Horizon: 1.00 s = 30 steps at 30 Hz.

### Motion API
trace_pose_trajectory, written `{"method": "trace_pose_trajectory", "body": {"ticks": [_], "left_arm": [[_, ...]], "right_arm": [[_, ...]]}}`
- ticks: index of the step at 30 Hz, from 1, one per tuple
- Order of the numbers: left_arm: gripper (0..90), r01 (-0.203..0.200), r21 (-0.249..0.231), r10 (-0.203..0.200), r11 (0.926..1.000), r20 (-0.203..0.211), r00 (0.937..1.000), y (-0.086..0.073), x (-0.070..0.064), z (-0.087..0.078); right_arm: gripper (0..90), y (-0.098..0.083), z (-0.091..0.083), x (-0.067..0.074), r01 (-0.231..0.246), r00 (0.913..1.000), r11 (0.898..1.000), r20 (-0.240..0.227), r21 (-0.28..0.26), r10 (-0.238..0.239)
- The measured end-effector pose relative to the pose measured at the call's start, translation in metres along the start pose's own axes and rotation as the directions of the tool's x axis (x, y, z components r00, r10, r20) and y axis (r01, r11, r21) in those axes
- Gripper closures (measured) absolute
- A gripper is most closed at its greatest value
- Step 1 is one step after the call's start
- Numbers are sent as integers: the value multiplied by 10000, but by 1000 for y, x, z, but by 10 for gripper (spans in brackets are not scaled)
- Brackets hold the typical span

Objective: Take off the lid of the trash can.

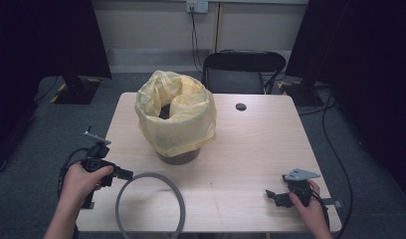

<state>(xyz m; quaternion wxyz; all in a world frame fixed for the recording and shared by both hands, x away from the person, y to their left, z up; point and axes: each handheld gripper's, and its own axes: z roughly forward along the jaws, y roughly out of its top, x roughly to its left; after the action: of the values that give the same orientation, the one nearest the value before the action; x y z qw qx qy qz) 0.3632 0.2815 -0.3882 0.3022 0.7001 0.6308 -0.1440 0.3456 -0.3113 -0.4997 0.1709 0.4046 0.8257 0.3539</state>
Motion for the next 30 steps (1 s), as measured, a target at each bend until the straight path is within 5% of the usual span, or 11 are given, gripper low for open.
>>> {"method": "trace_pose_trajectory", "body": {"ticks": [3,9,12,14,16,19,20,26,30], "left_arm": [[900,87,-86,-83,9999,370,9993,2,13,12],[881,221,-168,-221,9996,-19,9998,7,31,28],[612,-776,-323,769,9965,-222,9968,6,35,37],[475,-1890,-511,1858,9807,-607,9807,4,32,42],[391,-2365,-755,2317,9687,-677,9704,4,26,45],[280,-3364,-942,3266,9370,-1051,9393,6,20,45],[251,-3548,-986,3437,9297,-1131,9322,7,18,45],[216,-3795,-1002,3691,9197,-1086,9230,8,16,45],[213,-4514,-594,4410,8903,-1342,8874,3,13,51]], "right_arm": [[78,0,0,0,-6,10000,10000,-4,1,6],[77,0,0,0,5,10000,10000,4,3,-5],[77,0,0,0,7,10000,10000,2,4,-7],[77,0,0,0,7,10000,10000,-3,2,-7],[77,0,0,0,11,10000,10000,-3,3,-11],[77,0,0,0,11,10000,10000,-1,2,-11],[77,0,0,0,16,10000,10000,0,-1,-16],[77,0,0,0,14,10000,10000,-2,-1,-14],[77,0,0,0,17,10000,10000,-6,-1,-17]]}}
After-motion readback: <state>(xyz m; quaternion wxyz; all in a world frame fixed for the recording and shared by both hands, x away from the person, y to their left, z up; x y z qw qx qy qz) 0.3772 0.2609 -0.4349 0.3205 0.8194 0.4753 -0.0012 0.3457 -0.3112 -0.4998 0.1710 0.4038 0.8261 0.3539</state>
